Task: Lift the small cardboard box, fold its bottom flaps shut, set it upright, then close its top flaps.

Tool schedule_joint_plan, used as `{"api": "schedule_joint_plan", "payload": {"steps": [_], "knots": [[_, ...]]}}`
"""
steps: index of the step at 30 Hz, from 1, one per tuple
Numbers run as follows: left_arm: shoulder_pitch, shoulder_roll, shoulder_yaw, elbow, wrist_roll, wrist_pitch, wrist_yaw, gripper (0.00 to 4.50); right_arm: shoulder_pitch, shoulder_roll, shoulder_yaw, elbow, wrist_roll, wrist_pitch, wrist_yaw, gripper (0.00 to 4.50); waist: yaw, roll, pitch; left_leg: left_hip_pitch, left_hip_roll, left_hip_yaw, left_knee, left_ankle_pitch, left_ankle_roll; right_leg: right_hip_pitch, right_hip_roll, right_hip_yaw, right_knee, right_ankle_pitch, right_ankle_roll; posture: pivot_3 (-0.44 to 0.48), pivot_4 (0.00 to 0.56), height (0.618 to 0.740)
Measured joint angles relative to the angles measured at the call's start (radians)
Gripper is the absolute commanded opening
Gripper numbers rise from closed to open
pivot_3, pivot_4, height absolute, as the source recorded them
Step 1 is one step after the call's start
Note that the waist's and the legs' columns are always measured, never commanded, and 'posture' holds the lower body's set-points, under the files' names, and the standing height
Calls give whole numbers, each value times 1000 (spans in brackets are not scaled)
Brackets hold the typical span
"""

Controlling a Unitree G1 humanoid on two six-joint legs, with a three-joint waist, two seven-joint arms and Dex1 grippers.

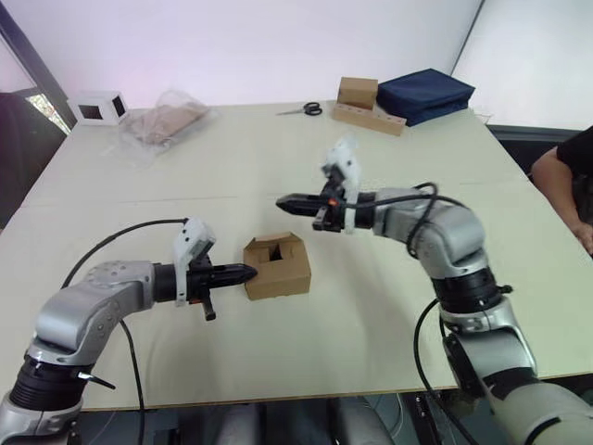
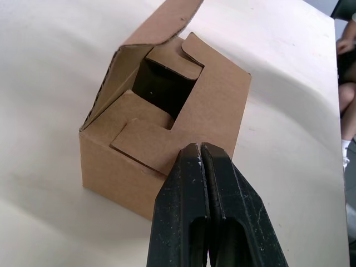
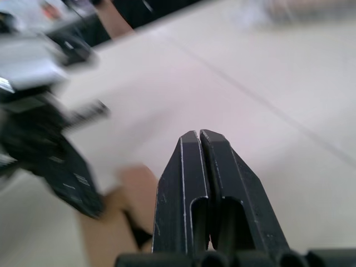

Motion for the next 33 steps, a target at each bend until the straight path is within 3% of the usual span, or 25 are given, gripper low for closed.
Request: {"api": "schedule_joint_plan", "payload": {"steps": [19, 25, 33], "knots": [[2, -1, 14, 0, -21, 6, 41, 43, 130, -24, 64, -183, -2, 76, 79, 0, 0, 0, 0, 0, 0, 0, 0, 0, 0, 0, 0, 0, 0, 0, 0, 0, 150, 740], [-38, -58, 121, 14, -146, 54, 84, 43, 132, -15, 65, -186, -4, 77, 61, 0, 0, 0, 0, 0, 0, -1, 0, 0, 0, 0, 0, 0, 0, 0, 0, 0, 150, 740], [-64, -100, 94, 94, -88, 13, 133, 43, 132, 0, 63, -183, -6, 72, 34, 0, 1, 0, 0, 0, 0, -1, 0, 0, -1, 0, 0, 0, 0, 0, 0, 0, 150, 740]]}}
